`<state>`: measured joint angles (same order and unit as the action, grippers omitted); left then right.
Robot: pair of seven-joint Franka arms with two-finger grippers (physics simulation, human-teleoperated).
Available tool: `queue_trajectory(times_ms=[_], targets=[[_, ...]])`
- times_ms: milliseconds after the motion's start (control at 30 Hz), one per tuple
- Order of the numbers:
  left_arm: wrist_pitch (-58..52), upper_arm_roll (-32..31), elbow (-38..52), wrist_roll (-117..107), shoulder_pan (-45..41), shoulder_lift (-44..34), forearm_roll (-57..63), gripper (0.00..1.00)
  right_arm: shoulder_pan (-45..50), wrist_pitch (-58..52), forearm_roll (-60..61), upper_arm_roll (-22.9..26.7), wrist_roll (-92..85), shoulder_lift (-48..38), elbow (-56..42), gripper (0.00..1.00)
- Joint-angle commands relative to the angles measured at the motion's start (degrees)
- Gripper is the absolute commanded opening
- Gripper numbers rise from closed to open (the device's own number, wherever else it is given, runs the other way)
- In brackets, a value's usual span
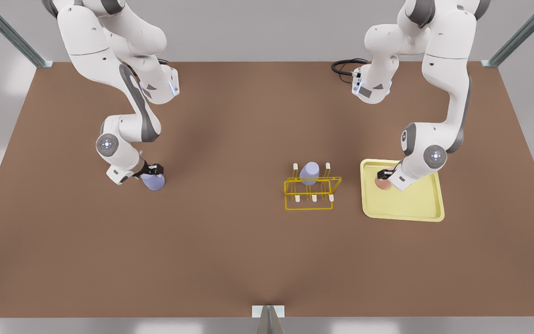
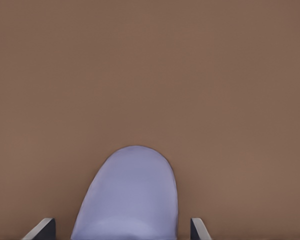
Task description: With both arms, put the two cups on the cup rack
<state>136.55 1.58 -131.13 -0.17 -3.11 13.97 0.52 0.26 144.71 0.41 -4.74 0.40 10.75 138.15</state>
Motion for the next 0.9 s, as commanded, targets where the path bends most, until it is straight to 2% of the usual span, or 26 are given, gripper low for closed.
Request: queue_trajectory(times_ms=[0, 67, 833, 867], targets=[[4.77, 0.0, -0.97, -0.27, 0.03, -0.08, 0.1, 1.0, 0.0, 0.66, 0.12, -0.01, -0.4, 0.41, 0.01, 1.0], [8.29, 0.0, -2.81, -0.27, 0.03, 0.01, 0.1, 1.0, 0.0, 1.01, 0.12, -0.01, -0.4, 0.85, 0.01, 1.0], [12.77, 0.0, -7.12, -0.27, 0.39, 0.01, 0.01, 1.0, 0.0, 0.31, 0.03, -0.01, -1.02, 3.49, 0.01, 1.0], [12.77, 0.0, -7.12, -0.27, 0.21, -0.17, 0.01, 0.95, 0.0, 0.31, 0.03, -0.01, -1.02, 3.84, -0.08, 0.99]])
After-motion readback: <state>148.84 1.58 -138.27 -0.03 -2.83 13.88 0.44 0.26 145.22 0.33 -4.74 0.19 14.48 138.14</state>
